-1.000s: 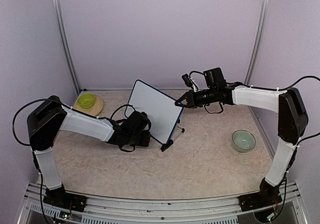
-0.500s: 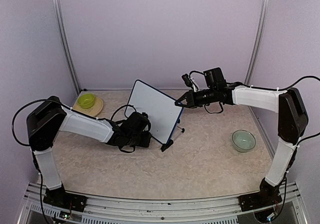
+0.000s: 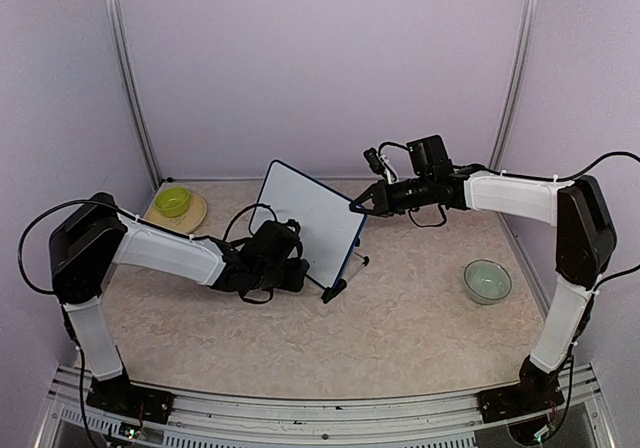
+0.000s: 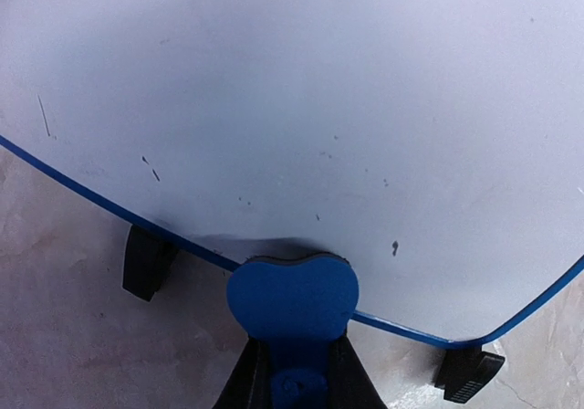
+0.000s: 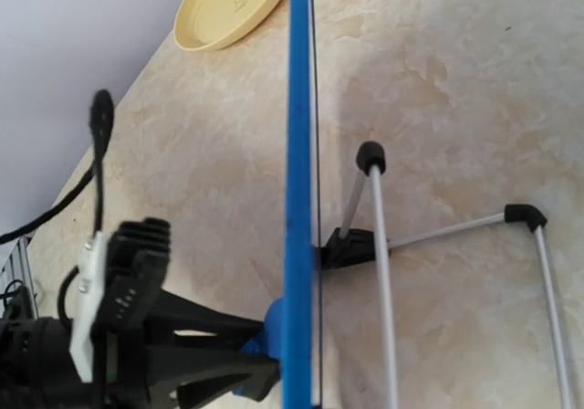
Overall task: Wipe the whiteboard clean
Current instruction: Erase the center of the whiteboard.
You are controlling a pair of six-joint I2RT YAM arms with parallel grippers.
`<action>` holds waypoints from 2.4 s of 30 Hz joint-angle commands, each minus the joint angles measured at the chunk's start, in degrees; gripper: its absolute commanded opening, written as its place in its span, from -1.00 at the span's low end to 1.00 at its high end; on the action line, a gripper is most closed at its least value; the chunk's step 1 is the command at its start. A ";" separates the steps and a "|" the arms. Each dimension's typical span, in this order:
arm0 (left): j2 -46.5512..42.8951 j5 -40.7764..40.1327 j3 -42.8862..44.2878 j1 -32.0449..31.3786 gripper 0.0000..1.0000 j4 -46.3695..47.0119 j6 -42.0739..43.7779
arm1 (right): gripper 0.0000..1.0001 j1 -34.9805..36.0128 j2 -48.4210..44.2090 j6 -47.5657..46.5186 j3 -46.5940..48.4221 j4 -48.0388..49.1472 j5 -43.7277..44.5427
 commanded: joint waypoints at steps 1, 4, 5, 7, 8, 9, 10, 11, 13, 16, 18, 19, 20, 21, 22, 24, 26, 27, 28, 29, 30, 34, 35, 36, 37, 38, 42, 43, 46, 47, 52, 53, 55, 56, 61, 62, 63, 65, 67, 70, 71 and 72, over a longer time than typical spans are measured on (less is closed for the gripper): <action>-1.34 -1.84 2.01 1.24 -0.83 3.34 1.54 | -1.00 0.77 -0.27 -0.06 0.32 1.58 -3.00; -0.31 -2.90 2.99 1.28 -0.83 3.18 1.93 | -1.00 0.77 -0.36 -0.29 0.38 1.22 -2.92; -0.01 -2.68 3.01 1.25 -0.83 3.34 2.07 | -1.00 0.72 -0.36 -0.39 0.48 1.01 -2.79; 0.68 -2.08 3.26 1.19 -0.83 2.81 2.19 | -1.00 0.75 -0.44 -0.50 0.42 0.90 -2.74; 1.18 -1.59 3.34 1.19 -0.83 2.32 2.41 | -1.00 0.70 -0.38 -0.53 0.43 0.93 -2.71; 1.72 -1.19 3.51 1.11 -0.83 1.64 2.59 | -1.00 0.70 -0.36 -0.48 0.43 0.87 -2.66; 2.20 -0.94 3.57 0.98 -0.83 0.90 2.75 | -1.00 0.76 -0.32 -0.51 0.45 0.81 -2.65; 2.55 -0.86 3.32 0.89 -0.84 0.25 2.81 | -1.00 0.73 -0.21 -0.58 0.54 0.72 -2.73; 2.93 -0.96 2.66 0.84 -0.83 -0.56 2.85 | -1.00 0.76 -0.11 -0.62 0.84 0.68 -2.74; 3.01 -0.98 0.46 0.99 -0.83 -0.65 2.49 | -1.00 0.73 0.21 -0.49 1.20 0.74 -2.90; 3.38 -0.62 -0.42 1.18 -0.83 -0.82 2.21 | -1.00 0.71 0.39 -0.33 1.45 0.85 -3.07; 3.57 -0.35 -0.51 1.27 -0.83 -1.02 2.12 | -1.00 0.78 0.49 -0.27 1.50 0.90 -3.09; 3.83 -0.20 -0.58 1.28 -0.83 -1.20 2.09 | -1.00 0.75 0.56 -0.27 1.50 0.93 -3.11; 4.09 0.04 -0.54 1.28 -0.83 -1.35 2.08 | -1.00 0.74 0.59 -0.22 1.53 0.88 -3.09; 4.35 0.49 -0.54 1.28 -0.84 -1.43 2.17 | -1.00 0.76 0.60 -0.26 1.50 0.85 -3.13; 4.75 1.42 -0.50 1.20 -0.84 -1.63 2.25 | -1.00 0.78 0.53 -0.30 1.41 0.78 -3.09; 5.08 1.97 -0.51 1.04 -0.84 -1.67 2.43 | -1.00 0.78 0.37 -0.36 1.24 0.74 -2.94; 5.14 2.24 -0.47 0.95 -0.84 -1.53 2.60 | -1.00 0.74 0.27 -0.41 1.09 0.70 -2.83; 5.12 2.43 -0.51 0.85 -0.84 -1.28 2.79 | -1.00 0.78 0.19 -0.44 1.06 0.76 -2.83; 4.82 2.86 -0.55 0.72 -0.84 -0.75 3.07 | -1.00 0.76 0.21 -0.44 0.89 0.82 -2.82; 4.53 3.38 -0.47 0.55 -0.84 -0.25 3.41 | -1.00 0.73 0.25 -0.35 0.76 1.00 -2.87; 3.12 4.48 0.24 -0.44 -0.83 0.82 4.55 | -1.00 0.77 0.21 -0.11 0.42 1.39 -3.01; 2.98 4.88 0.66 -0.67 -0.83 0.83 4.81 | -1.00 0.77 0.17 -0.10 0.43 1.39 -3.00; 2.89 5.21 1.00 -1.16 -0.83 0.79 5.25 | -1.00 0.75 0.09 -0.09 0.46 1.33 -3.00; 2.86 5.44 1.22 -1.55 -0.83 0.76 5.64 | -1.00 0.74 0.01 -0.11 0.50 1.36 -3.00; 2.78 5.44 1.42 -1.88 -0.83 0.75 5.92 | -1.00 0.71 -0.01 -0.13 0.49 1.33 -3.00; 2.81 2.30 1.60 -1.79 -0.83 -0.06 5.05 | -1.00 0.78 -0.10 -0.14 0.25 1.45 -3.05; 2.90 0.63 1.76 -1.47 -0.83 -0.79 4.29 | -1.00 0.72 -0.10 -0.15 0.19 1.51 -3.08; 3.50 -3.95 2.30 1.26 -0.83 -3.41 0.89 | -1.00 0.72 -0.25 -0.15 -0.26 1.74 -3.01; 3.55 -4.54 2.09 2.26 -0.83 -3.50 0.24 | -1.00 0.77 -0.29 -0.13 -0.43 1.79 -2.93; 4.49 -6.11 2.87 5.23 -0.84 -3.46 0.64 | -1.00 0.77 -0.52 -0.07 -0.43 1.81 -3.09; 4.85 -6.45 3.55 5.31 -0.84 -3.97 0.85 | -1.00 0.76 -0.61 -0.09 -0.45 1.79 -3.01; 5.34 -6.55 4.46 5.32 -0.84 -4.50 1.23 | -1.00 0.74 -0.78 -0.09 -0.47 1.65 -2.91; 5.40 -6.30 4.59 5.32 -0.84 -4.47 1.35 | -1.00 0.76 -0.80 -0.17 -0.53 1.71 -2.91; 3.59 -1.54 2.56 4.66 -0.84 -0.46 2.99 | -1.00 0.73 -0.89 -0.14 -0.71 1.69 -2.70; 3.37 -0.98 2.47 4.36 -0.84 -0.11 3.39 | -1.00 0.78 -0.89 -0.17 -0.78 1.64 -2.78; 3.33 -0.78 2.46 4.05 -0.84 -0.01 3.66 | -1.00 0.73 -0.95 -0.26 -0.72 1.48 -2.82; 3.25 -1.14 2.76 3.24 -0.84 -0.13 4.06 | -1.00 0.76 -1.42 -0.34 -0.71 1.33 -2.74; 3.34 -2.29 2.83 2.64 -0.84 -0.27 4.00 | -1.00 0.71 -2.22 -0.51 -0.61 0.84 -2.73; 4.10 -4.21 3.36 2.60 -0.84 -1.25 2.85 | -1.00 0.77 -3.83 -0.49 -0.84 0.48 -2.65; 4.35 -4.84 3.55 2.60 -0.84 -1.49 2.53 | -1.00 0.77 -4.26 -0.52 -0.93 0.41 -2.77; 4.55 -4.96 3.73 2.60 -0.84 -1.54 2.47 | -1.00 0.74 -4.73 -0.53 -1.14 0.33 -2.91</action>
